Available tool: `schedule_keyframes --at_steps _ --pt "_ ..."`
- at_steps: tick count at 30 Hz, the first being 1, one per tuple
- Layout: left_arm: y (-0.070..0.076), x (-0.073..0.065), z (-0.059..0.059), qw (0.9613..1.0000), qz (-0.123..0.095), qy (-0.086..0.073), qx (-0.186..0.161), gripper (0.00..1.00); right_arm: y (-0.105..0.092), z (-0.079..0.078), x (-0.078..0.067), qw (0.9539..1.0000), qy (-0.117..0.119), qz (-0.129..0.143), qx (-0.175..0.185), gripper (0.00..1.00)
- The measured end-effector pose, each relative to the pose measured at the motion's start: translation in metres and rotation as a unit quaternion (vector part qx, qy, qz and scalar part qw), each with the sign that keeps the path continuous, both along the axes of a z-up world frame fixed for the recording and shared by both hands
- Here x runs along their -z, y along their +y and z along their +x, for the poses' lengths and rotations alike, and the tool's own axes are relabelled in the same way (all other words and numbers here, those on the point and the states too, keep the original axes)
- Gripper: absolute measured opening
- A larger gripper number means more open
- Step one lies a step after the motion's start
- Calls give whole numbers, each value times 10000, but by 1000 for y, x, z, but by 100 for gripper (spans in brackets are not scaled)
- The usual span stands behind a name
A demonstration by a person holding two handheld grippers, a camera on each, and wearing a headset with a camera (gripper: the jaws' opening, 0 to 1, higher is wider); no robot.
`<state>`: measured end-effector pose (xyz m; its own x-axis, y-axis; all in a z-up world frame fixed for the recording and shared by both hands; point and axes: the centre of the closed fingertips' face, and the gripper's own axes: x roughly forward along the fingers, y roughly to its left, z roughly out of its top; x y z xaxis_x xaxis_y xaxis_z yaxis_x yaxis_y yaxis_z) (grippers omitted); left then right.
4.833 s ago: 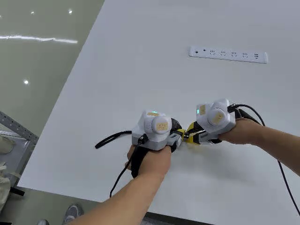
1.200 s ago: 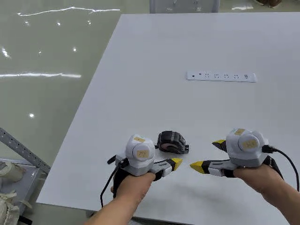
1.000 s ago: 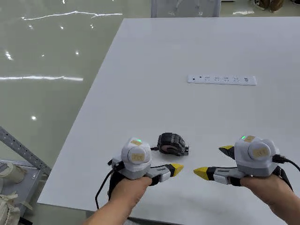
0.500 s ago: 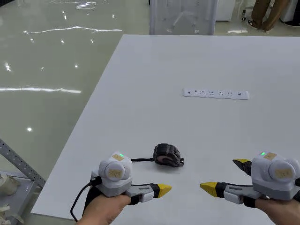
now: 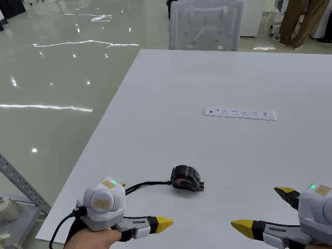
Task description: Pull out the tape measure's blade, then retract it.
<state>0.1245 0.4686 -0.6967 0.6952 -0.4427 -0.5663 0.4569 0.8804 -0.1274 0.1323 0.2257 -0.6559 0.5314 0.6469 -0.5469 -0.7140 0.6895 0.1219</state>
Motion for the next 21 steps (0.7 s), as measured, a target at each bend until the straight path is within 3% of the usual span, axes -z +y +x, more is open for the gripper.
schedule_keyframes --at_steps 4,13,21 --pt "8 -7 -8 10000 15 -48 -56 100 -9 -8 -5 10000 16 -26 42 92" --pt "25 -11 -27 9999 95 39 -51 100 -33 -22 -13 9998 -28 -149 122 93" --pt "39 -24 -34 9998 118 -31 -177 100 -43 -29 -17 9997 -32 -215 132 94"
